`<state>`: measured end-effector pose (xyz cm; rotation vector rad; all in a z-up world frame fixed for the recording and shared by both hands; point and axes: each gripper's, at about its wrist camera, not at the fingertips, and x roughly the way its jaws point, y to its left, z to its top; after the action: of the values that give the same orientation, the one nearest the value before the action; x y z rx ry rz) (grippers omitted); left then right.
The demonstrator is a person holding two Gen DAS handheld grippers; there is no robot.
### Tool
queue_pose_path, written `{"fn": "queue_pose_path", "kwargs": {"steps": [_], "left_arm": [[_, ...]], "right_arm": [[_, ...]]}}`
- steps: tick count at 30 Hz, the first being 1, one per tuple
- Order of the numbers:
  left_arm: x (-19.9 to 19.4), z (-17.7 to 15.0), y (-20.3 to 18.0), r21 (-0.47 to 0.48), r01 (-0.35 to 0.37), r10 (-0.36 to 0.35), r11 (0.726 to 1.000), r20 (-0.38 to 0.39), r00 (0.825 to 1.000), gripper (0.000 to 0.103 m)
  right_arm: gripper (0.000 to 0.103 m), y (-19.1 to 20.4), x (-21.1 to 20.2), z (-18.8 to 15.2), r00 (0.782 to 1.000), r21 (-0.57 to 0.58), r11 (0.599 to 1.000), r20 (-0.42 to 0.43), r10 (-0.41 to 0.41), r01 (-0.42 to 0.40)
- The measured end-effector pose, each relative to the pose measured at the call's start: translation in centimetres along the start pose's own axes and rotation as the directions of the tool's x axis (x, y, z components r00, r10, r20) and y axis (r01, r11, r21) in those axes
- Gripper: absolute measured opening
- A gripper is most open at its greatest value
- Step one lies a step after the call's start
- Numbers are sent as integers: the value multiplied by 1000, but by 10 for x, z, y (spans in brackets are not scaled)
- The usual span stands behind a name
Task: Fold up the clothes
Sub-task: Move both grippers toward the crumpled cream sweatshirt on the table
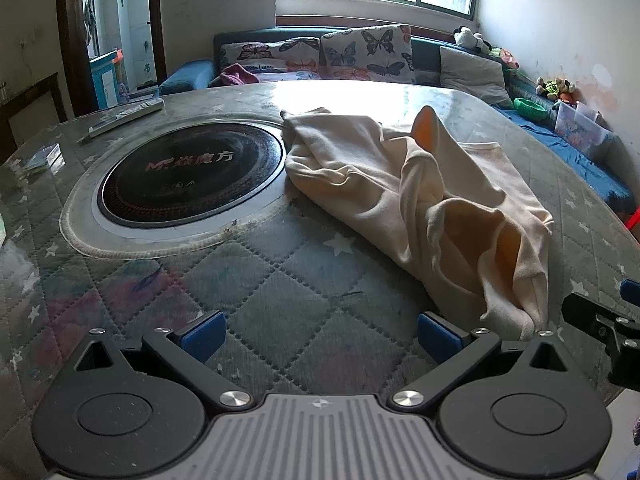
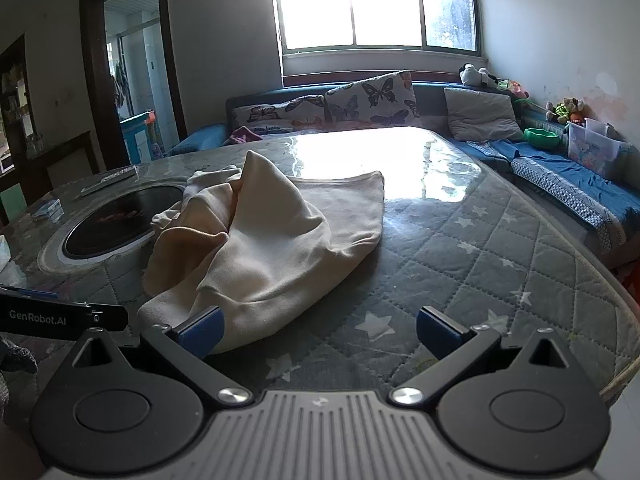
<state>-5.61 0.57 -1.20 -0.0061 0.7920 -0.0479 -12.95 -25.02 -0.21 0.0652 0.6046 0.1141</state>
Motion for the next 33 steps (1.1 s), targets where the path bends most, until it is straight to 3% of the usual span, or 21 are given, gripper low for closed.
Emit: {"fn": "queue_pose_path", "kwargs": {"steps": [33], "left_arm": [[12, 3, -6, 15, -10, 11, 1000, -38, 999, 103]], "right_arm": [[103, 6, 5, 2, 1000, -30, 999, -15, 27, -27]]}}
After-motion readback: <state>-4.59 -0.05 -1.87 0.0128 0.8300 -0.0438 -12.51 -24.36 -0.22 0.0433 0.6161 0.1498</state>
